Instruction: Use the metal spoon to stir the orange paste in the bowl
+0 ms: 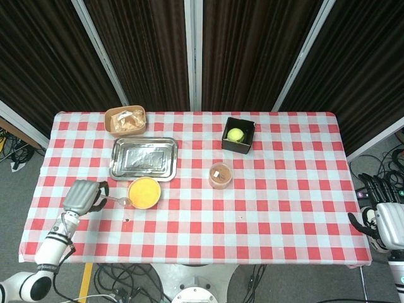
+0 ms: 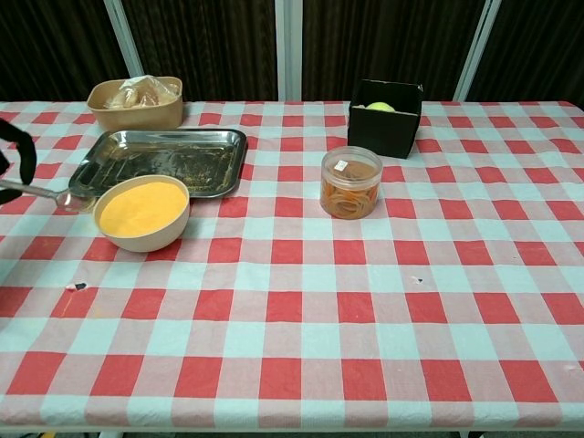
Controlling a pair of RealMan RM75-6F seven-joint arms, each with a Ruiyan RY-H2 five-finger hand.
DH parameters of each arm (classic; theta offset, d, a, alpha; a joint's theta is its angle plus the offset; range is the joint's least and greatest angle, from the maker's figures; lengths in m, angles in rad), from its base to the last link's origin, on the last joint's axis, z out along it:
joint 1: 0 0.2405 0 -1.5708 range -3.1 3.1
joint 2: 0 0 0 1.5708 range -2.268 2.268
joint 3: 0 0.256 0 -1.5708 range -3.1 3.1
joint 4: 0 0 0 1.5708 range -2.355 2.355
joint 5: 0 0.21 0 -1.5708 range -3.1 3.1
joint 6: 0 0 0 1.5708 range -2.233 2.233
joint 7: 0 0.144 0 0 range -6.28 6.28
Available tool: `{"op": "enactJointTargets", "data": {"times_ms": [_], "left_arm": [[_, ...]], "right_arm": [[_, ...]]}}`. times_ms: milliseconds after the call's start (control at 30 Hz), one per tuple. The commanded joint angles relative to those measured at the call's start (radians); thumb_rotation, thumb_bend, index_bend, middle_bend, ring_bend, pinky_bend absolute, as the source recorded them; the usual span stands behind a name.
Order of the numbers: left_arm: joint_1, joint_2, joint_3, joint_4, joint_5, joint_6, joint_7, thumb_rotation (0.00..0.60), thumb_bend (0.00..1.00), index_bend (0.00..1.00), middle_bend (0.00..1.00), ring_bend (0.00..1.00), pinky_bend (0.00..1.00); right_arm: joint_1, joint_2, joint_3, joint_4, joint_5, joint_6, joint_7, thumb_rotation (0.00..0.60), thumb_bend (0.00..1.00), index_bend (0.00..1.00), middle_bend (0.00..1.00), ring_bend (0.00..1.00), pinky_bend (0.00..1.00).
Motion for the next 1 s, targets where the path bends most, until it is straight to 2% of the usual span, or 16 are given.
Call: {"op": "enactJointTargets", "data": {"times_ms": [33, 133, 400, 667, 1000], "left_arm": [[-0.051, 0.001, -0.032, -0.016, -0.044, -0.038, 0.053, 0.6, 0.41, 0.65, 0.95, 0.93, 0.98], [-0.106, -0.025, -0.039, 0.003, -0.101, -0.084, 0.13, 0.6, 0.41, 0.65, 0.95, 0.93, 0.98], [-0.179, -0.089, -0.019, 0.044, -0.23, -0.104, 0.292, 0.6, 0.41, 0.65, 0.95, 0.93, 0.98], [-0.206, -0.119, 0.006, 0.069, -0.302, -0.081, 0.355, 0.6, 0.41, 0.64, 0.95, 0.93, 0.98], [-0.228, -0.113, 0.015, 0.058, -0.331, -0.079, 0.351, 0.6, 0.41, 0.59, 0.95, 0.93, 0.98]], "right_arm": [[-0.002, 0.002, 0.0, -0.002, -0.002, 0.004, -0.001, 0.6, 0.24, 0.0, 0.07, 0.0, 0.0], [-0.004, 0.003, 0.0, -0.003, -0.001, 0.005, 0.0, 0.6, 0.24, 0.0, 0.07, 0.0, 0.0], [-0.007, 0.002, -0.002, 0.003, 0.005, 0.004, 0.007, 0.6, 0.24, 0.0, 0.07, 0.0, 0.0], [-0.007, 0.0, -0.002, 0.008, 0.008, 0.0, 0.012, 0.6, 0.24, 0.0, 0.07, 0.0, 0.0], [-0.01, 0.0, -0.002, 0.006, 0.01, 0.002, 0.009, 0.6, 0.24, 0.0, 0.07, 0.0, 0.0]]}}
